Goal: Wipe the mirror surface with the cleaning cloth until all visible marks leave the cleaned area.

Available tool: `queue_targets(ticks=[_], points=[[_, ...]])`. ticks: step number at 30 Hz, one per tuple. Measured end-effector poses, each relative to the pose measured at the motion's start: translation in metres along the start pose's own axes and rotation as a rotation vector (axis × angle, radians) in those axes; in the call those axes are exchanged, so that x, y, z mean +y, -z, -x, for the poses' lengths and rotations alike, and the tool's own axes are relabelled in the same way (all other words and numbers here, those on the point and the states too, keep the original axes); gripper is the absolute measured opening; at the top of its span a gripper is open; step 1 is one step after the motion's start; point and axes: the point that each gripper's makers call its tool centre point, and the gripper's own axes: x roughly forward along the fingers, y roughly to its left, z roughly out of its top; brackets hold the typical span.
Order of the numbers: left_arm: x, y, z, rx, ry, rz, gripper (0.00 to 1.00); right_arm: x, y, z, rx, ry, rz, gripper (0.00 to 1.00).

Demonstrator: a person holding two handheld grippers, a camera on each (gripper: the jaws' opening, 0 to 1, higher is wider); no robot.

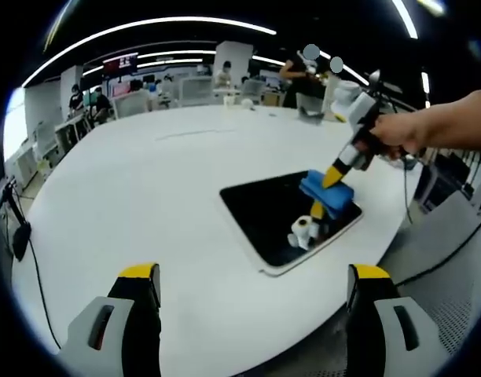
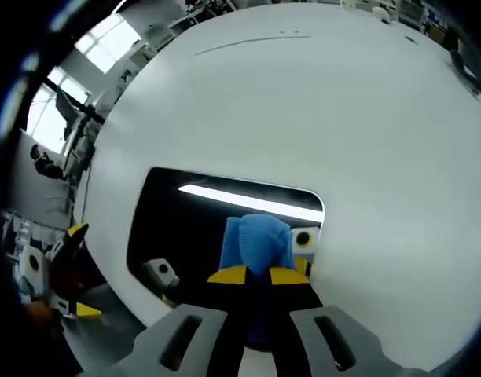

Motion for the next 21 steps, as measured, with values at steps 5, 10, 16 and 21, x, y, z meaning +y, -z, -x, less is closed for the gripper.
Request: queue_targets(ticks=[5, 10, 16, 21], points=[[-0.005, -0.001, 0.000, 0.000, 0.026, 0.011, 1.00, -0.008, 0.001, 0.001, 0.001, 0.023, -0.003, 0.02], [-0.005, -0.003, 0.000, -0.009, 0.017, -0.010, 1.00, -0.015, 0.002, 0.003, -0.005, 0.016, -0.027, 0.02], [-0.013, -0.008, 0.001, -0.009, 0.035, -0.064, 1.00, -0.018, 0.005, 0.006, -0.003, 0.036, -0.021, 0.02], [-0.010, -0.011, 0.002, -0.021, 0.014, -0.010, 0.99, -0.023, 0.008, 0.007, -0.010, 0.042, -0.019, 0.02]])
